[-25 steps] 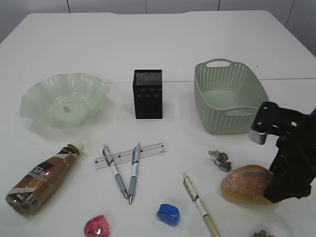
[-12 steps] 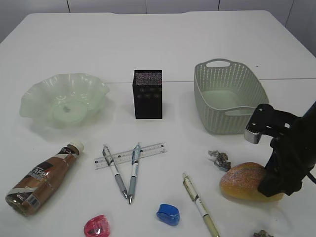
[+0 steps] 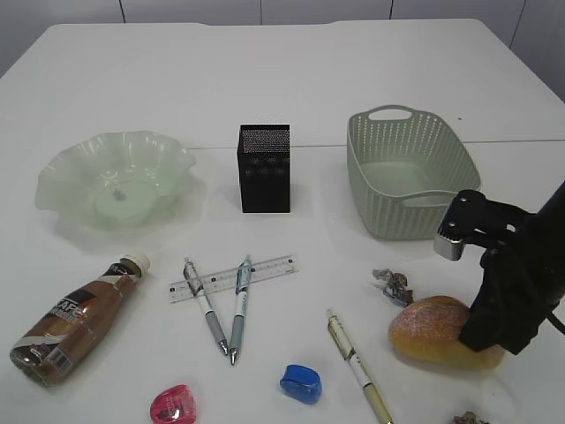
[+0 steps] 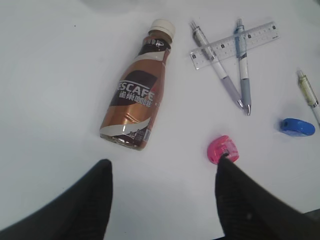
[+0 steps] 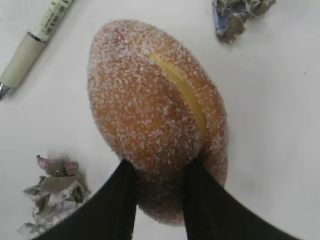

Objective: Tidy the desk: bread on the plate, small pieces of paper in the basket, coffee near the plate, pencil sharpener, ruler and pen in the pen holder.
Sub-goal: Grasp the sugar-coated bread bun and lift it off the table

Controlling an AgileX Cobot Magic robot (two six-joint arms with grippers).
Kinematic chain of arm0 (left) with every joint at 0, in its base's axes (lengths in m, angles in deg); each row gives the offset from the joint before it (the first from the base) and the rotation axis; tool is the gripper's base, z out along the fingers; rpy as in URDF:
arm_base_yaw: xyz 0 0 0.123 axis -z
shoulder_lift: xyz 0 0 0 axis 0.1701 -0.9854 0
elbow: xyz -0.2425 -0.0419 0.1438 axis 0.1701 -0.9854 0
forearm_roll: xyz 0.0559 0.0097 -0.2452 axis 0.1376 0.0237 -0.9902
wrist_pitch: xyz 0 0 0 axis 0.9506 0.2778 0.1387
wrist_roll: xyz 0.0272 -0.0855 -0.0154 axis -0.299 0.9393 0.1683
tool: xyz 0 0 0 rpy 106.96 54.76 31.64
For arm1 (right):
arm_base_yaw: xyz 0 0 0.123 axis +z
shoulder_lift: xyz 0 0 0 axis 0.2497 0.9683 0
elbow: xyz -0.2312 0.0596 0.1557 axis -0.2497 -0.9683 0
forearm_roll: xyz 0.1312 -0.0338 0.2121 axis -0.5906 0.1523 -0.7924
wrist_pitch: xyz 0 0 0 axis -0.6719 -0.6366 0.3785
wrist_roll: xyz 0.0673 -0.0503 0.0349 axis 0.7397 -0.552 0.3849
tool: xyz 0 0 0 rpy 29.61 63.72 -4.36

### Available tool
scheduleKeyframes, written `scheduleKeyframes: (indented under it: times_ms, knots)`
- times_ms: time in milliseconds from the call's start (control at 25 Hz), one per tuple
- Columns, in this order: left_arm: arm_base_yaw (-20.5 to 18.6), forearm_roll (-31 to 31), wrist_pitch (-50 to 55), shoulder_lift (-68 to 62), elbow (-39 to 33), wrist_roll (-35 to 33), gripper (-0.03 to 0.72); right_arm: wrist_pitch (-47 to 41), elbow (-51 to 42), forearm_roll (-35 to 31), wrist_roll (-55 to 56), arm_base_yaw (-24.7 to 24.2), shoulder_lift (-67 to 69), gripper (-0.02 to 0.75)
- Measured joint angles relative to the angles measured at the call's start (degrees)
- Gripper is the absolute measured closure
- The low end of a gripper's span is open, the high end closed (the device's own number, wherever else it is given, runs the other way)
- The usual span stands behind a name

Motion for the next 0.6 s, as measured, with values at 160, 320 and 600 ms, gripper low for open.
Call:
scheduleKeyframes:
  times_ms: [160,320,600]
  knots:
    - [0.0,0.0,0.0,0.0,0.0,0.0,0.213,-2.9,-0.2,-1.2,0.0,0.0,-1.1,0.542]
    - [0.0,0.1,0.0,0.0,0.0,0.0,0.213,-6.3,-0.4,-1.2,-0.1,0.0,-4.6,0.542]
    - [0.0,0.7,0.0,0.0,0.0,0.0,0.213,-9.9,-0.5,-0.5,0.0,0.0,-11.1,0.542]
